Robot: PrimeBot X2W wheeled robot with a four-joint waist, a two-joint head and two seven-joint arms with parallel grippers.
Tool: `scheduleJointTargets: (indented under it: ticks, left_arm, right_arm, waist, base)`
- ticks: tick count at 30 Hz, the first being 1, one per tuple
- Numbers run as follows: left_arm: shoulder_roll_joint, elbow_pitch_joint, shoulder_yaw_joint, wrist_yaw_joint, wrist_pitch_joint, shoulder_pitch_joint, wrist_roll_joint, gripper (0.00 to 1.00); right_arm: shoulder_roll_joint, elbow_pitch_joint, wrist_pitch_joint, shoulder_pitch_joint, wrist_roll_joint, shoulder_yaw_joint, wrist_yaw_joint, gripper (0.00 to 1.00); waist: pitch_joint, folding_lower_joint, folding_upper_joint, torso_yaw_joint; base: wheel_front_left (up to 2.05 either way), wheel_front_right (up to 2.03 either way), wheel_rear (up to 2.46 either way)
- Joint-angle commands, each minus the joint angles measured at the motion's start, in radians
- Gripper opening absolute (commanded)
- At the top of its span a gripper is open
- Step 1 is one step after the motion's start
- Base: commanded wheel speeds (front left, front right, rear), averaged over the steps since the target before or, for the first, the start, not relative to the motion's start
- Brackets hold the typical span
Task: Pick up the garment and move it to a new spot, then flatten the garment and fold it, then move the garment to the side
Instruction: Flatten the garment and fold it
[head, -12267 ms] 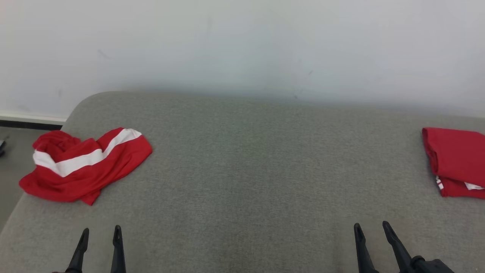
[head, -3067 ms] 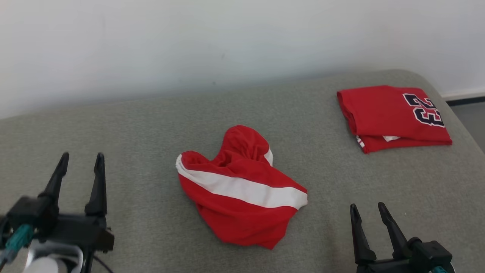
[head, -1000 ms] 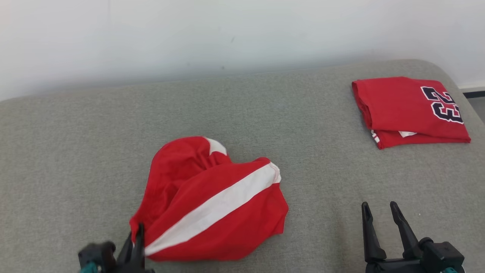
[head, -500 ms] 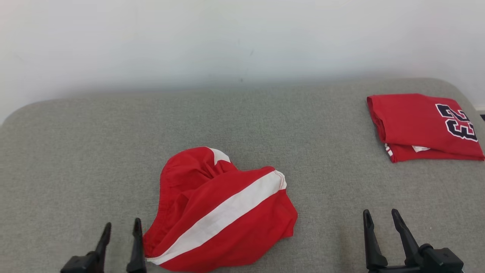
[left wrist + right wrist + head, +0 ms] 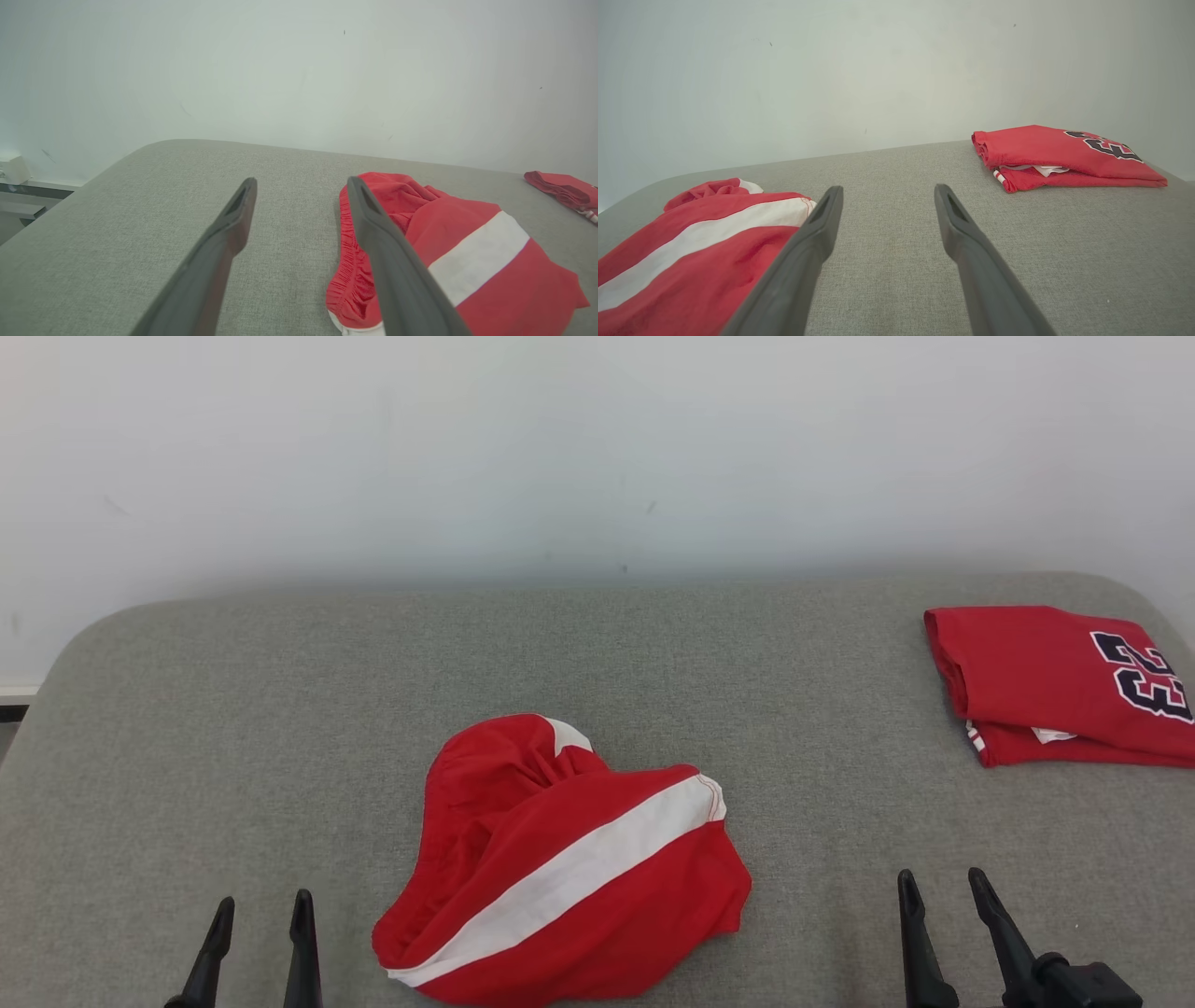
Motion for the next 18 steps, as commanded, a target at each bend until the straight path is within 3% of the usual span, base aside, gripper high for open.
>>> scheduleJointTargets:
  ticks: [1, 18]
  left_arm:
    - [0.001, -0.015, 0.012, -0.009, -0.003, 0.023, 0.018, 1.0]
    - [-0.084, -0.038, 0.118, -0.094, -0.003, 0.056, 0.11, 1.0]
  right_arm:
    - [0.0, -0.002, 0.0, 0.013, -0.007, -0.003, -0.002, 1.0]
    - [0.0, 0.019, 0.0, 0.008, 0.005, 0.009, -0.002, 1.0]
  waist:
    - [-0.003, 0.0001, 0.0, 0.006]
    - [0.0, 0.0001, 0.0, 0.025]
  base:
    - [0.0, 0.0, 0.0]
    - [0.0, 0.0, 0.0]
